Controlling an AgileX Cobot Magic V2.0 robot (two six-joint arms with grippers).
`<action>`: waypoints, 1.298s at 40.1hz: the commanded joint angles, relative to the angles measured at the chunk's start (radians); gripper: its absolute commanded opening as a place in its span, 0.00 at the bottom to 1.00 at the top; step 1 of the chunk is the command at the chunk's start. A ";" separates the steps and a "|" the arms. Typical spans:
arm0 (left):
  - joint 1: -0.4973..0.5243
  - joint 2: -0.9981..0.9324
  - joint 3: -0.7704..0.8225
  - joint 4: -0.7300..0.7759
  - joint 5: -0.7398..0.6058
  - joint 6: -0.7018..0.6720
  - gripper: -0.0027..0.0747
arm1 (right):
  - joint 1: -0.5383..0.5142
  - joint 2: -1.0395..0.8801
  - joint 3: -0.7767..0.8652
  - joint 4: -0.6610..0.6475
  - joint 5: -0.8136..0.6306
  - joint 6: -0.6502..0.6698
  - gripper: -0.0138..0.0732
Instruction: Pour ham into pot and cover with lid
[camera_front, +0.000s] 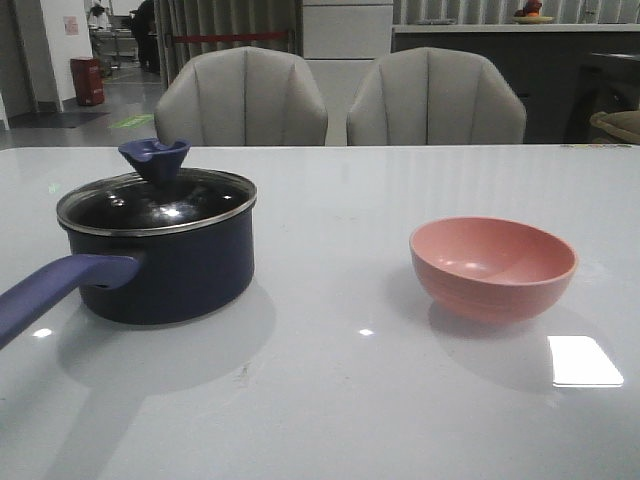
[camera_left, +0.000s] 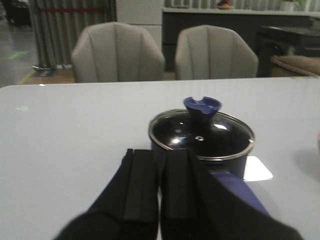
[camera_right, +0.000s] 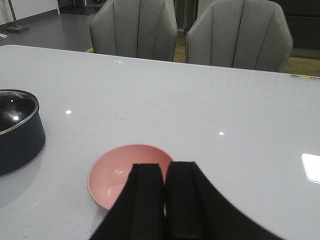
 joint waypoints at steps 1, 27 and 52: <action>0.048 0.004 0.029 -0.016 -0.185 -0.005 0.18 | 0.001 0.005 -0.030 -0.002 -0.083 -0.010 0.34; 0.084 0.004 0.065 -0.014 -0.135 -0.005 0.18 | 0.001 0.005 -0.030 -0.002 -0.083 -0.010 0.34; 0.084 0.004 0.065 -0.014 -0.135 -0.005 0.18 | -0.013 -0.025 0.005 -0.026 -0.103 -0.025 0.34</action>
